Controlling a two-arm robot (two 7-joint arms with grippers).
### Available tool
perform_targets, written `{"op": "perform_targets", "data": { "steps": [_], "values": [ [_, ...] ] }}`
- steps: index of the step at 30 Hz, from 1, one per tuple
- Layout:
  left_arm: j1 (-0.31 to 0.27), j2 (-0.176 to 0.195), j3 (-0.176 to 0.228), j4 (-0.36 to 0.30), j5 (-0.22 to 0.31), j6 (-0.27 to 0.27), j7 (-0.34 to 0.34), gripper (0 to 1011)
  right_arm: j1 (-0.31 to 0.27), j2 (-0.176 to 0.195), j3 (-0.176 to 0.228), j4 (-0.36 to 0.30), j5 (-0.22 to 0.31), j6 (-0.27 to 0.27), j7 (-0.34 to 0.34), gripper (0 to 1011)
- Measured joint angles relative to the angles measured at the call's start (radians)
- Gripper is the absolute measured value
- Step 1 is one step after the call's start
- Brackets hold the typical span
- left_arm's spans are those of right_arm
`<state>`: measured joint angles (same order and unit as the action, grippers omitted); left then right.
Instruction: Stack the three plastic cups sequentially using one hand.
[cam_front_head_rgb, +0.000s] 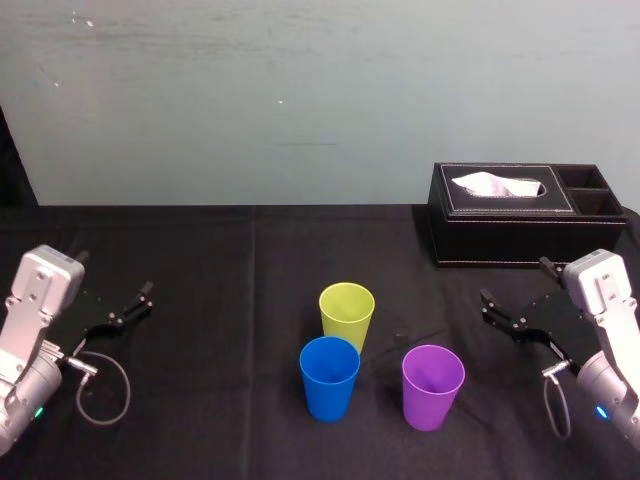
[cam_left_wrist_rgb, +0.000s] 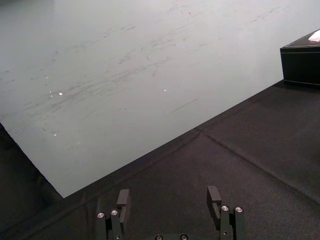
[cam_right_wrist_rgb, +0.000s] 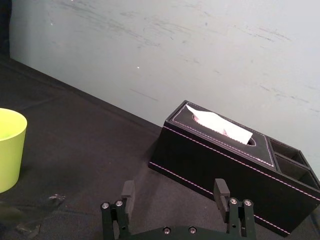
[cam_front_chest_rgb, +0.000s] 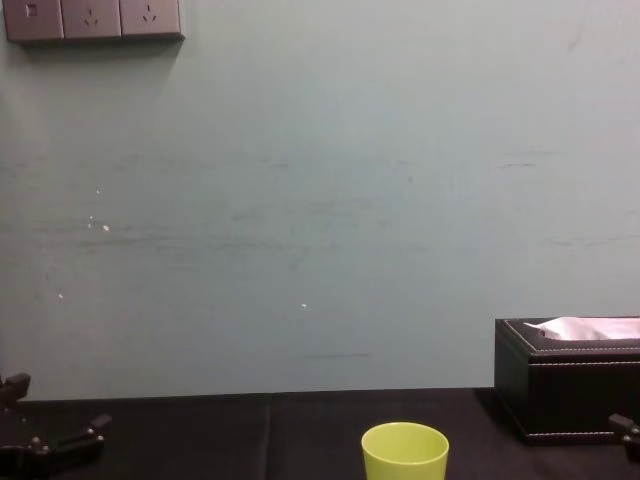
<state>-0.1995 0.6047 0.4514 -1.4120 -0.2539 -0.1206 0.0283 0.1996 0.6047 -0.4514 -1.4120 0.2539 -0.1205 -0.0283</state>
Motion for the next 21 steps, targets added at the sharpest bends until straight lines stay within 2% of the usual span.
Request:
{"op": "perform_targets", "data": {
  "steps": [21],
  "values": [
    [0.000, 0.000, 0.000, 0.000, 0.000, 0.000, 0.000, 1000, 0.000, 0.000, 0.000, 0.000, 0.000, 0.000, 0.000, 1000]
  ]
}}
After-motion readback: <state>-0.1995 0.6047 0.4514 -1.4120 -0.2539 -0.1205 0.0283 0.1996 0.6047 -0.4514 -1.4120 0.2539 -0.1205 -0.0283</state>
